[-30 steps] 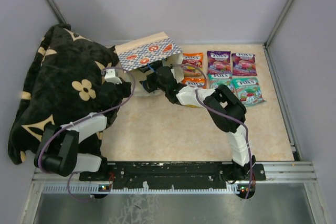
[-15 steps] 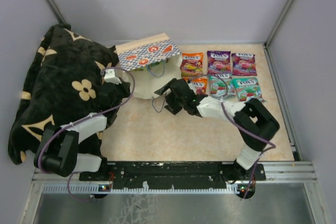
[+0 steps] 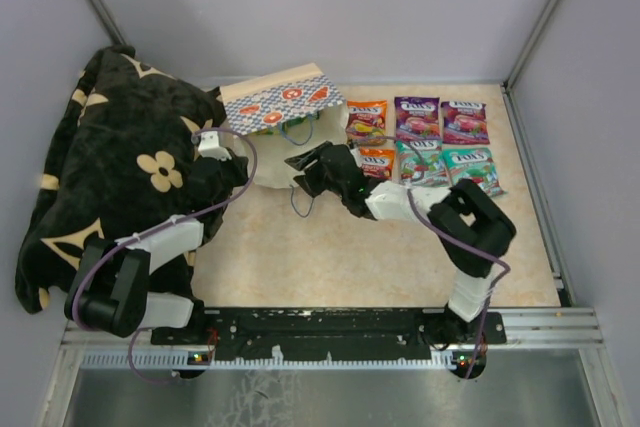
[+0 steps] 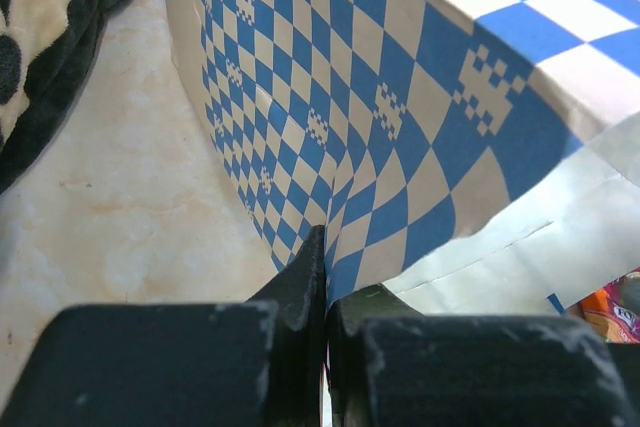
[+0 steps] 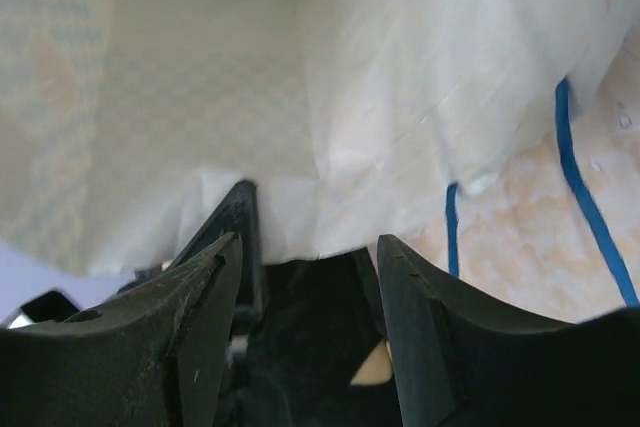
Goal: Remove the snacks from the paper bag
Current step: Adjust the paper bag at the center of the board, then take out the snack from the paper bag.
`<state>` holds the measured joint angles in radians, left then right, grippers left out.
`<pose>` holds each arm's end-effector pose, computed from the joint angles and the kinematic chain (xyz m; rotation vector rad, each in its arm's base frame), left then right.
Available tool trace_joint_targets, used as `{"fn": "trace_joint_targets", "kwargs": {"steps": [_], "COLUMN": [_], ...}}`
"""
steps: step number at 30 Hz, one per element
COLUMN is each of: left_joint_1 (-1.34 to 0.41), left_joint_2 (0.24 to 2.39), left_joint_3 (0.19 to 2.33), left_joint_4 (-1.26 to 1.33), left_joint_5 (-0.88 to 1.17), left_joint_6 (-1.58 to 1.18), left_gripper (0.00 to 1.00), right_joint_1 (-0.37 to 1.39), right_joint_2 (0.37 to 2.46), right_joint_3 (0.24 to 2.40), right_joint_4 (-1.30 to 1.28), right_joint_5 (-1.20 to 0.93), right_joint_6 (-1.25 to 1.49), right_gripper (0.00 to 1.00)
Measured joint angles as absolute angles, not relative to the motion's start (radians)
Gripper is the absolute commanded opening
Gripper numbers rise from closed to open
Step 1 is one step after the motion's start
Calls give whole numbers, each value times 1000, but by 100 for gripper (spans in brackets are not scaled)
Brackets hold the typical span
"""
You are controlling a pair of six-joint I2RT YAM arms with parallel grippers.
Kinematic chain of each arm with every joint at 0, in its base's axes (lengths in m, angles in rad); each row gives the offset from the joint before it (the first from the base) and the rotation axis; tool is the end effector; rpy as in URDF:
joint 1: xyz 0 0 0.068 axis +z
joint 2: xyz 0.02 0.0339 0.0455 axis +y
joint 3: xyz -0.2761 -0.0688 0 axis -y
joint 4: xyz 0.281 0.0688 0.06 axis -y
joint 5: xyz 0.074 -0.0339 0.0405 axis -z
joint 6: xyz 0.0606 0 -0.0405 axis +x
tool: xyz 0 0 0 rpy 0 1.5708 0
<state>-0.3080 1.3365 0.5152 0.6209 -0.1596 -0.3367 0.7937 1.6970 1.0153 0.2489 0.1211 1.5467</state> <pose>0.3102 -0.0886 0.1906 -0.1416 1.7744 -0.3252 0.3085 0.3032 0.2007 0.9212 2.0893 1.2898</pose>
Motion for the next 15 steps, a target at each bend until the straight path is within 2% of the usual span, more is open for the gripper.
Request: {"fn": "trace_joint_targets", "kwargs": {"steps": [8,15], "left_joint_1": [-308,-308], "left_joint_2": [1333,1327], "left_joint_3": [515,508], "left_joint_4": [621,628], "left_joint_5": [-149,-140], "left_joint_6": [-340,-340], "left_gripper": [0,0], "right_joint_1": [796,796], "right_joint_2": [2074,2234], "right_joint_3": [1227,1469], "right_joint_4": [430,460], "right_joint_5": [101,104], "right_joint_6": [1691,1786], "right_gripper": [60,67]}}
